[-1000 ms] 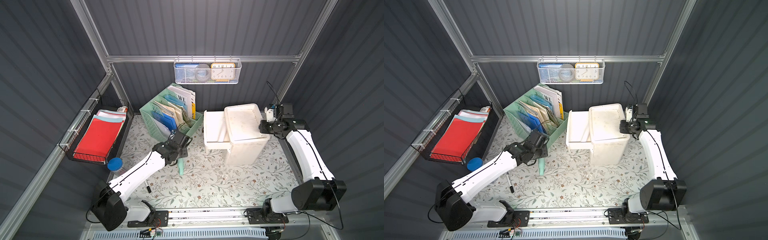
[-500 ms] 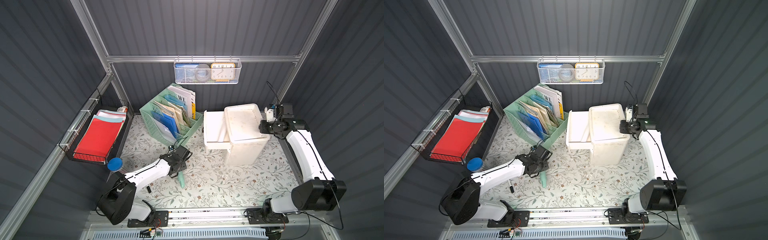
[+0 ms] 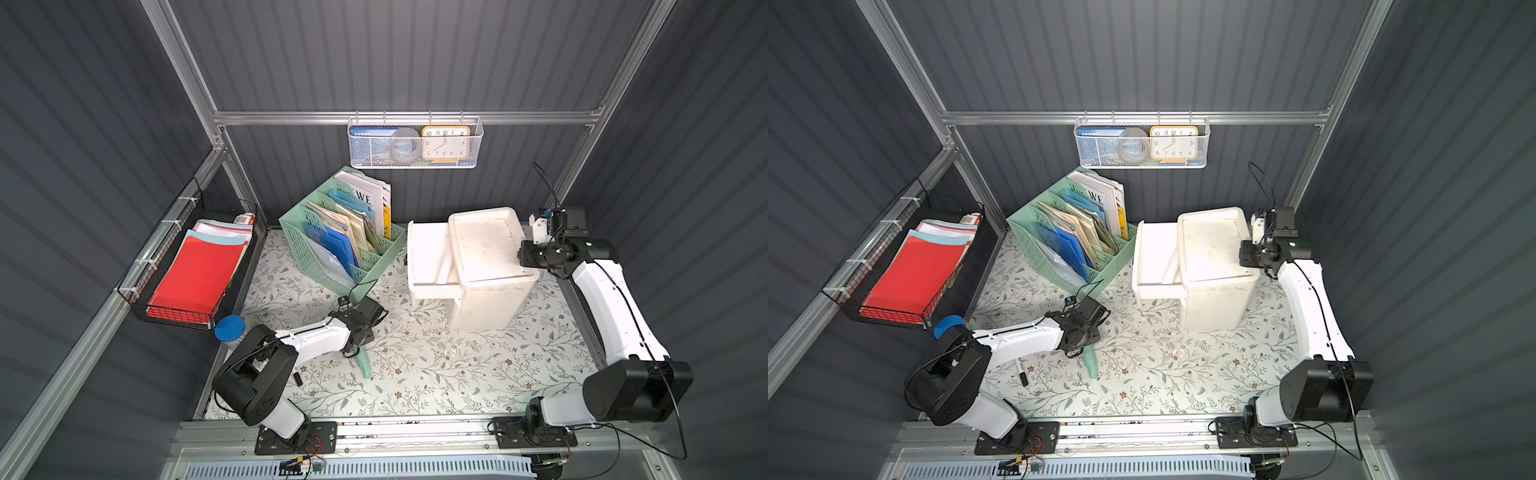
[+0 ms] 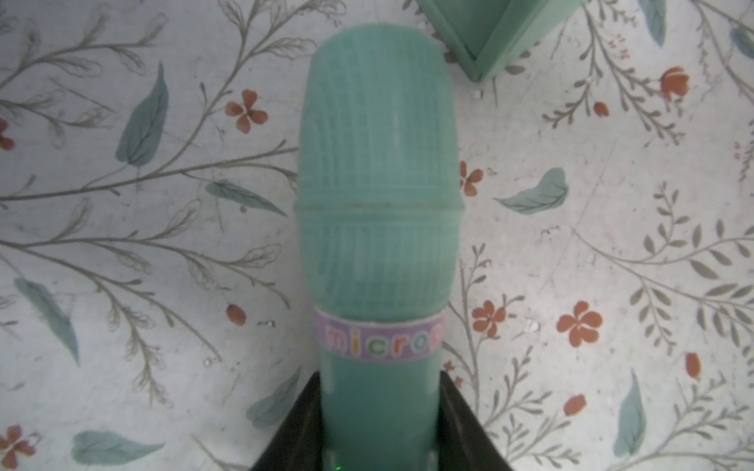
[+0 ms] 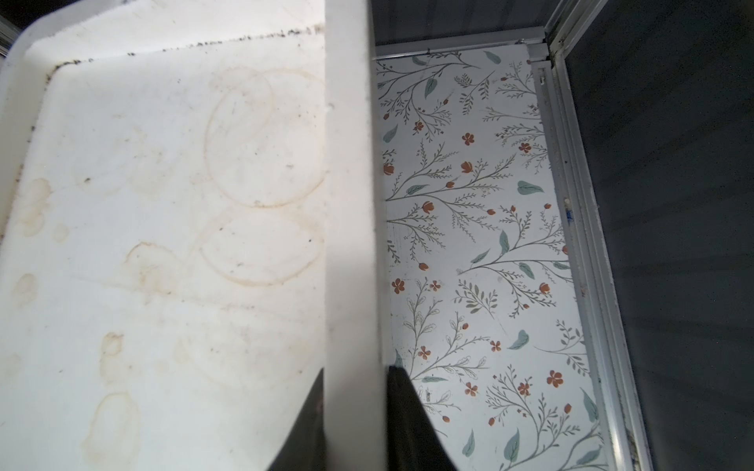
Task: Take the microphone out of the drawer
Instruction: Place the microphone at the center of the board.
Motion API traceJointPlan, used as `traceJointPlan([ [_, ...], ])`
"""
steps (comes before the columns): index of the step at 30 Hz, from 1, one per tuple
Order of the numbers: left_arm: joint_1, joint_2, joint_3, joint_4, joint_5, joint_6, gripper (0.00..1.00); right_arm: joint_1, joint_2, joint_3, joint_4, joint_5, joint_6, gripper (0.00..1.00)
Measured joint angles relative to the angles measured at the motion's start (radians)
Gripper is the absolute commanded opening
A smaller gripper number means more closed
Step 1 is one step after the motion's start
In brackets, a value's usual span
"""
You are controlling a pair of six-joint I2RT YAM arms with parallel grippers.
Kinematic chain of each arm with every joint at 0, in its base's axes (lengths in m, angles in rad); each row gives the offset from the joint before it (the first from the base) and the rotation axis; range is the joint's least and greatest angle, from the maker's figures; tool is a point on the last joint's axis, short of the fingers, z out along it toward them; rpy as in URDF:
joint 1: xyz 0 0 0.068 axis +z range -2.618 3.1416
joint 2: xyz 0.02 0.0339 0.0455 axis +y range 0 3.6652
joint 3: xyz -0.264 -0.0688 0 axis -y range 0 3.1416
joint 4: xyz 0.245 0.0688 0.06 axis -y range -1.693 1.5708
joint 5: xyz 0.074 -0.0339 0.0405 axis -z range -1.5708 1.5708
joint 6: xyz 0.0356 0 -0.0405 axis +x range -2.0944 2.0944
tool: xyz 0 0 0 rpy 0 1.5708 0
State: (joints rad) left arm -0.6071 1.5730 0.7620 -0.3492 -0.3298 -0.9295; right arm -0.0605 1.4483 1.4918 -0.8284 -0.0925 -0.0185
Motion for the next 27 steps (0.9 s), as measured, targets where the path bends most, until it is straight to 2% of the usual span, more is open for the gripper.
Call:
traceJointPlan([
  [3,0.0,0.014,0.013,0.023,0.003,0.003,0.65,0.0,-0.002,-0.002,0.002,0.0,0.0,0.06],
  [7,0.0,0.025,0.025,0.027,0.001,0.002,0.7,0.0,-0.002,-0.003,0.002,0.0,0.0,0.06],
  [18,0.0,0.024,0.037,0.005,0.011,0.002,0.74,0.0,-0.005,-0.006,0.004,0.0,0.0,0.06],
  [27,0.001,-0.012,0.069,-0.094,0.018,0.006,0.75,0.0,-0.011,-0.012,0.007,0.002,0.001,0.06],
])
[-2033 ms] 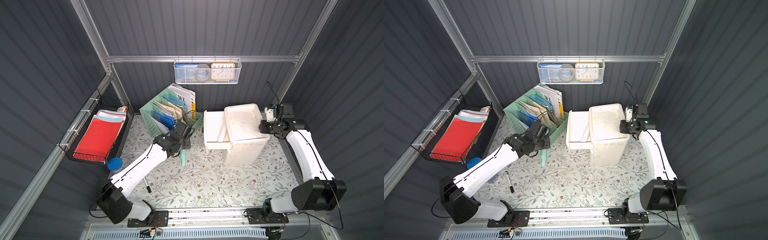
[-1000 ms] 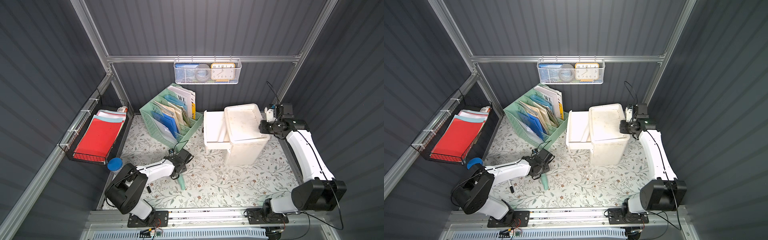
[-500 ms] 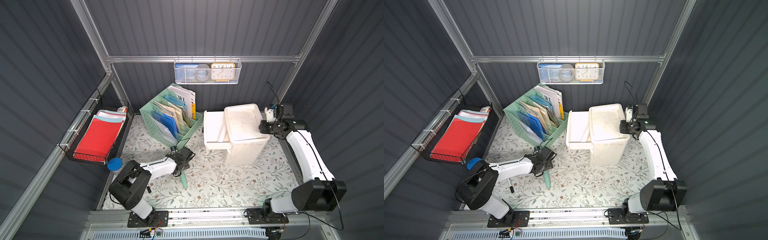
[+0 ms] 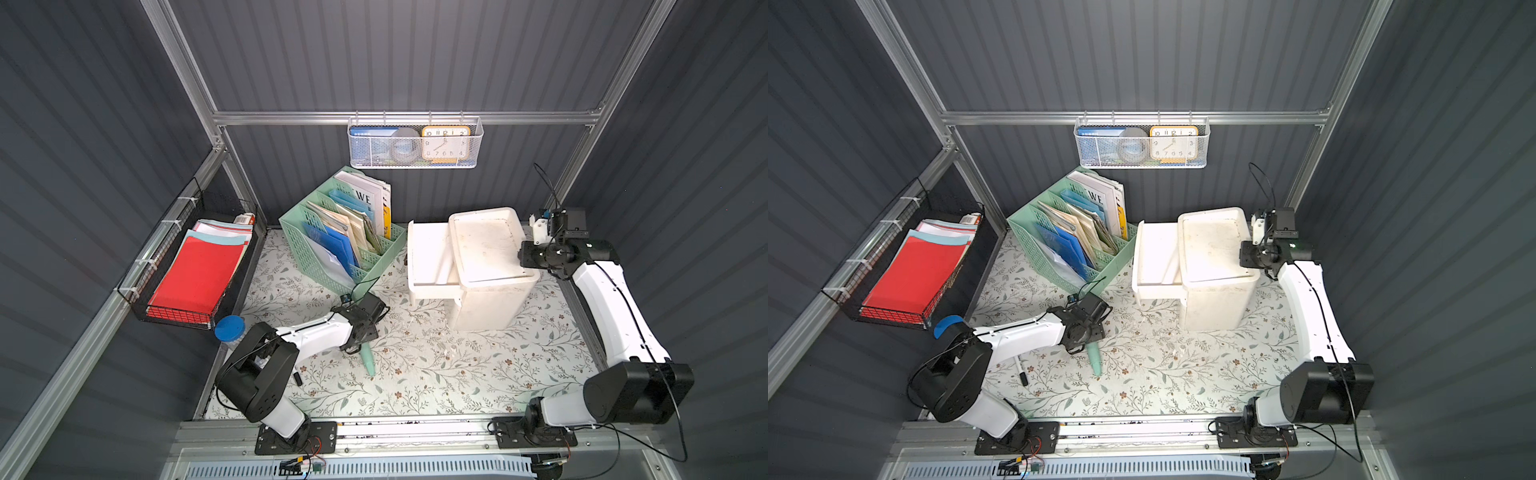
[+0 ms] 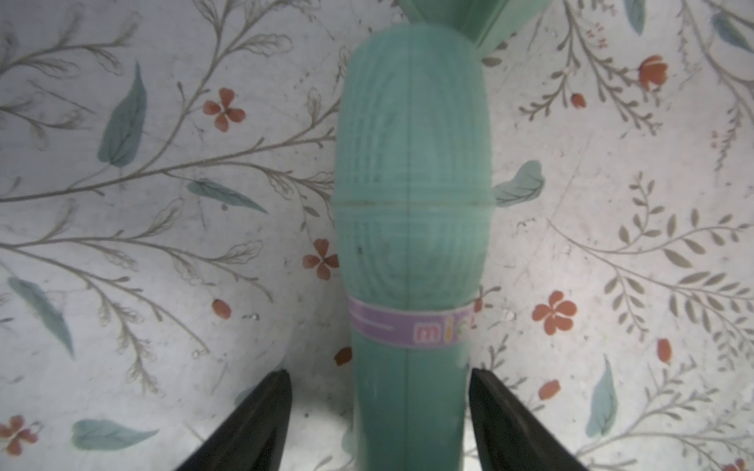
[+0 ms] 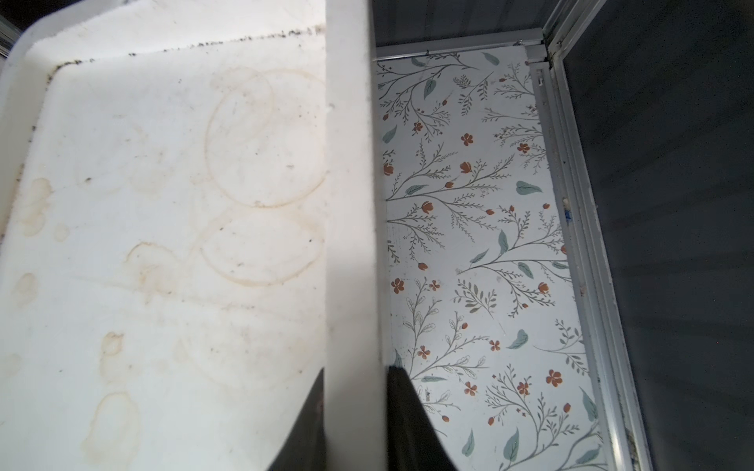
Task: Take the microphone out of the drawer
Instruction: Place the microphone at the center of the board.
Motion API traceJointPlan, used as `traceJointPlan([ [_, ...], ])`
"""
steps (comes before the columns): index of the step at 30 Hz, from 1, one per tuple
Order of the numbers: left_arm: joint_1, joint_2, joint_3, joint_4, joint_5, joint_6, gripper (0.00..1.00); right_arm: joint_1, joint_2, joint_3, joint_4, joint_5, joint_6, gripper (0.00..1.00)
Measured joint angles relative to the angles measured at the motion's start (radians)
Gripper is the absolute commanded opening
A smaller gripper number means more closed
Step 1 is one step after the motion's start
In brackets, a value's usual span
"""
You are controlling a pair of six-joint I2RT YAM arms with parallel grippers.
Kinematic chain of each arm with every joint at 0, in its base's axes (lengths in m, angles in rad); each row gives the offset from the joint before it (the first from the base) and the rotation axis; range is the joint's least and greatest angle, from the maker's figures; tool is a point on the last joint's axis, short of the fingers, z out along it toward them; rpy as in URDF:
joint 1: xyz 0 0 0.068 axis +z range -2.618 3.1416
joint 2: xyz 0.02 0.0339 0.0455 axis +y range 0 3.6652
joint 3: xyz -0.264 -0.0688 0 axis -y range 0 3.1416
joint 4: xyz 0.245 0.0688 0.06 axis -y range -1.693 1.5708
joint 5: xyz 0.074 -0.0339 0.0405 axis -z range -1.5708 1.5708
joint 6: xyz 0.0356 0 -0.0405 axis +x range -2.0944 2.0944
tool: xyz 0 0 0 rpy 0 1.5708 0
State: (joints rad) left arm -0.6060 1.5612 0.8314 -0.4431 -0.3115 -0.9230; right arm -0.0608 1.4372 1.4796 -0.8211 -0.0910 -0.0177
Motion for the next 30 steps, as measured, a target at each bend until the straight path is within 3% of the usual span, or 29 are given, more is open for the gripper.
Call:
traceJointPlan([
  [10,0.021,-0.193,0.152,-0.082,-0.036,0.049,0.76,0.0,-0.002,-0.001,0.0,0.002,0.002,0.06],
  [18,0.023,-0.261,0.296,-0.114,-0.024,0.137,0.76,0.0,-0.003,-0.002,-0.001,0.002,0.002,0.06],
  [24,0.023,-0.244,0.463,-0.074,0.109,0.276,0.76,0.0,-0.003,-0.002,0.0,0.002,0.002,0.06],
  [30,0.023,-0.108,0.69,-0.042,0.288,0.415,0.76,0.0,-0.004,-0.003,-0.001,0.002,0.002,0.06],
])
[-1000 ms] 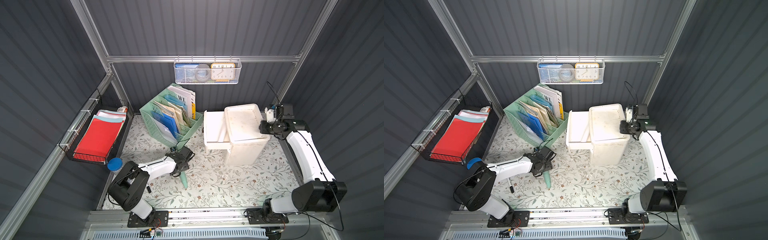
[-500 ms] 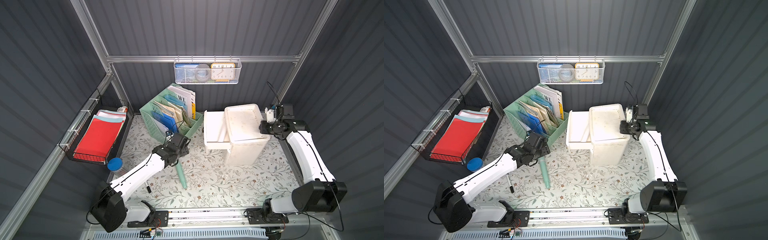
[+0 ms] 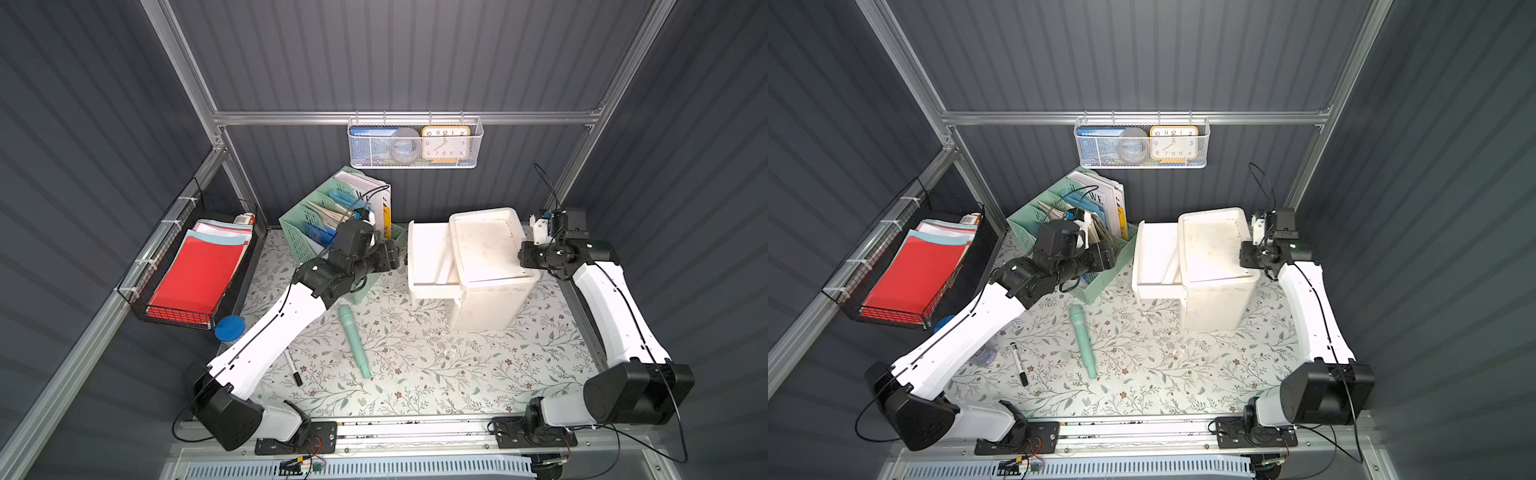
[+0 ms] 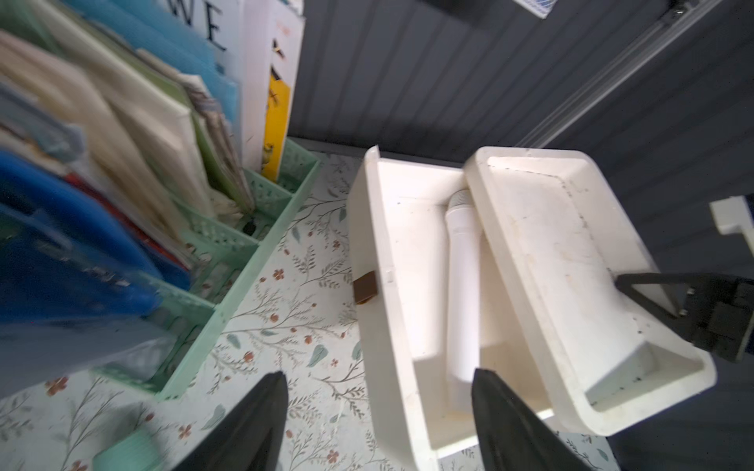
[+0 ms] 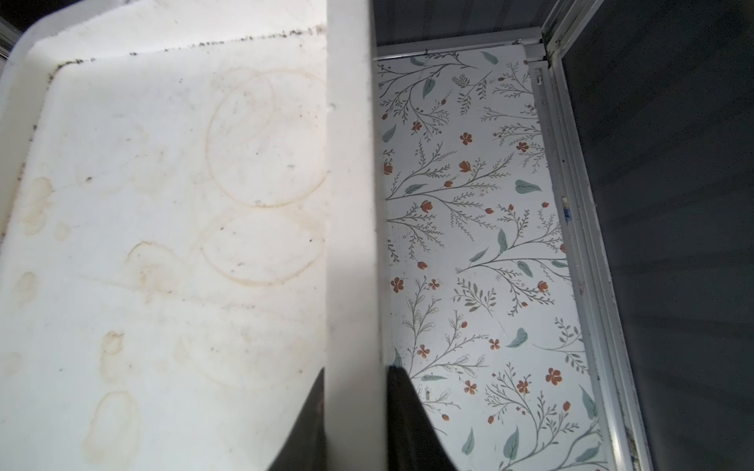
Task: Take the microphone out of the drawer
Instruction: Place the microphone at the center of the board, then pick up the microphone from the drawer.
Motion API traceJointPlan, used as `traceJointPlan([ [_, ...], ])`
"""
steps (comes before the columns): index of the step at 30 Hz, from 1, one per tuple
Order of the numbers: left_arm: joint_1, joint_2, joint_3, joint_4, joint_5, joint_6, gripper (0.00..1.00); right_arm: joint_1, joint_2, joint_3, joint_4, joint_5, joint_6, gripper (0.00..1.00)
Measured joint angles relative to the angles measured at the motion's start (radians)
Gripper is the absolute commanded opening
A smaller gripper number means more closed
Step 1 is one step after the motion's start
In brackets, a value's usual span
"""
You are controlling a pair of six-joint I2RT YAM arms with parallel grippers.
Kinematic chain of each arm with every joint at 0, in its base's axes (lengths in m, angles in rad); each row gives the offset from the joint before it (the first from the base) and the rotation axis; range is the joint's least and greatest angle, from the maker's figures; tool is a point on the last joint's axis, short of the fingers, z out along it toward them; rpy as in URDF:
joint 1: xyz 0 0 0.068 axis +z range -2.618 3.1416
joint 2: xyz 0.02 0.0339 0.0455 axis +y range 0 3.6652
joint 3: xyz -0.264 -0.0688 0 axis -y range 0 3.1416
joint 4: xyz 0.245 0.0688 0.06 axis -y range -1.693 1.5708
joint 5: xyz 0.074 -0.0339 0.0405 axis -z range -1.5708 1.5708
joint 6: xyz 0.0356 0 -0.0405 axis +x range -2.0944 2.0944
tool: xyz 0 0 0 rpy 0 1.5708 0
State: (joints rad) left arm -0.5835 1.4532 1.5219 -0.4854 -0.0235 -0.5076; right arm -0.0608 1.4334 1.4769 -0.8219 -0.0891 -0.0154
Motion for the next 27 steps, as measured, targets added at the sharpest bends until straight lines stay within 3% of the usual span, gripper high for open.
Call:
traceJointPlan([
  [12,0.0,0.397,0.415,-0.18,0.285,0.174,0.7,0.0,0.0,0.0,0.0,0.0,0.0,0.06],
  [19,-0.005,0.534,0.539,-0.288,0.333,0.208,0.68,0.0,0.0,-0.001,0.0,0.0,0.0,0.06],
  [27,-0.041,0.594,0.589,-0.309,0.338,0.227,0.68,0.0,0.0,-0.001,0.0,0.0,0.0,0.06],
])
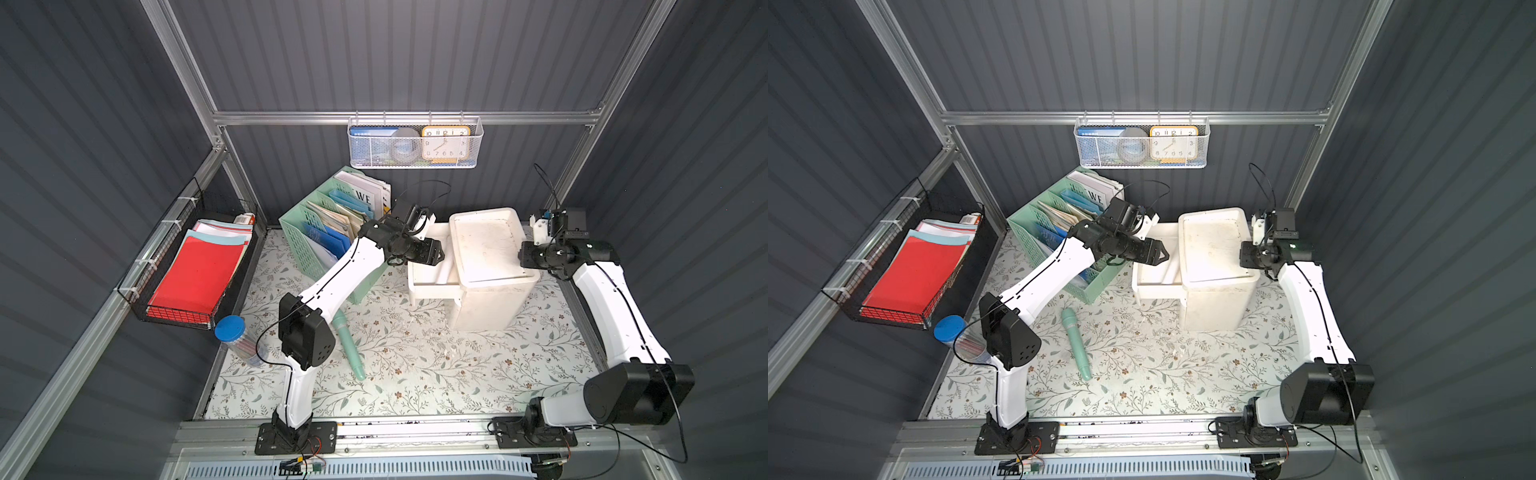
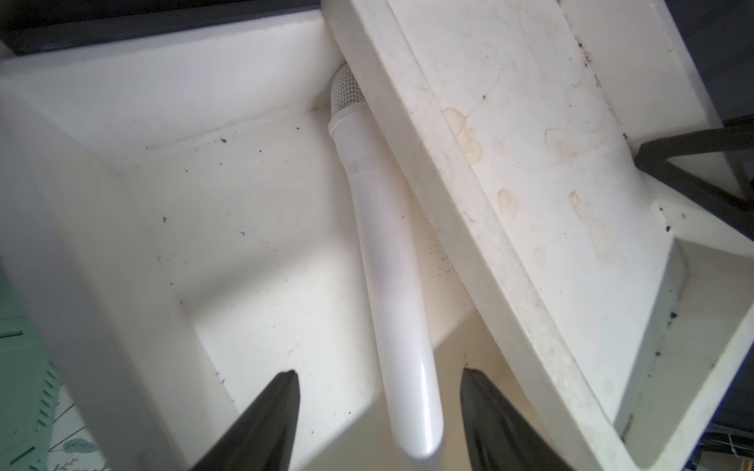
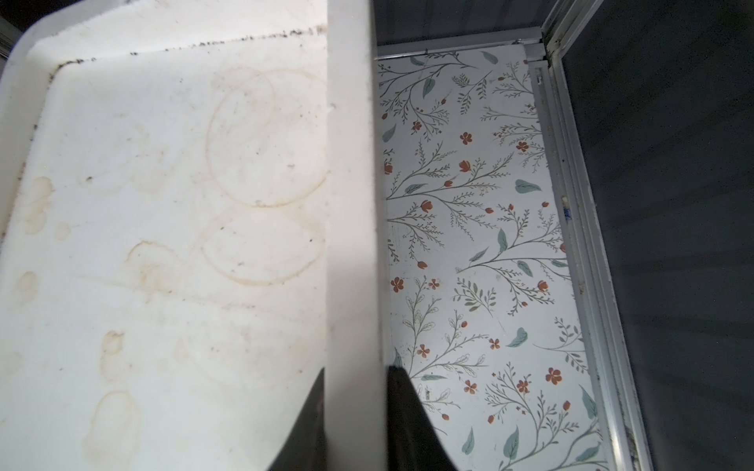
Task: Take the microphone out of the drawer
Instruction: Pick up the microphone from the drawer.
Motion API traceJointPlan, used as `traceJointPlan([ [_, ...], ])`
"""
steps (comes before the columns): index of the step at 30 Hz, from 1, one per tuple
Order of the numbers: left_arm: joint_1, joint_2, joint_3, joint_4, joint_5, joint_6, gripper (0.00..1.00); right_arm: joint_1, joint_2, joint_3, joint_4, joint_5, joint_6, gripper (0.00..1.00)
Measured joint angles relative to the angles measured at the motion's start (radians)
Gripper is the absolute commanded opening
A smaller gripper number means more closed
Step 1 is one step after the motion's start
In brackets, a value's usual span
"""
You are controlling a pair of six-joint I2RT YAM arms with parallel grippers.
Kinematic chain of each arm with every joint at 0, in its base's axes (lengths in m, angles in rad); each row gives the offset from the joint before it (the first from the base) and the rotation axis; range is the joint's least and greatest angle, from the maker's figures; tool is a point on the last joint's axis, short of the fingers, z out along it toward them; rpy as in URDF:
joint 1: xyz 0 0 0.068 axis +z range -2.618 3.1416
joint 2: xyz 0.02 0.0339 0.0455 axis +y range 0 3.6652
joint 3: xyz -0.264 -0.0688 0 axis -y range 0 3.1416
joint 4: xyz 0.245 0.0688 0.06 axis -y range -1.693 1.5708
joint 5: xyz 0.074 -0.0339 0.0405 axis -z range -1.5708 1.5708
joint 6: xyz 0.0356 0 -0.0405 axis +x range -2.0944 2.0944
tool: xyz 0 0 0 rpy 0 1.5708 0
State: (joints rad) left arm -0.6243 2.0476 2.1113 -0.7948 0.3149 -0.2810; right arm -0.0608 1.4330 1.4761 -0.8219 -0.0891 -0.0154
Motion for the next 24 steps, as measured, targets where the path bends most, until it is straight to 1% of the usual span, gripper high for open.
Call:
traceJointPlan([
  [11,-0.053,0.038,-0.012,0.025,-0.001,0.0,0.67,0.0,0.0,-0.001,0.001,0.0,0.0,0.06],
  [24,-0.086,0.091,-0.019,0.06,-0.085,-0.012,0.65,0.0,-0.011,-0.011,0.005,0.004,0.006,0.06],
])
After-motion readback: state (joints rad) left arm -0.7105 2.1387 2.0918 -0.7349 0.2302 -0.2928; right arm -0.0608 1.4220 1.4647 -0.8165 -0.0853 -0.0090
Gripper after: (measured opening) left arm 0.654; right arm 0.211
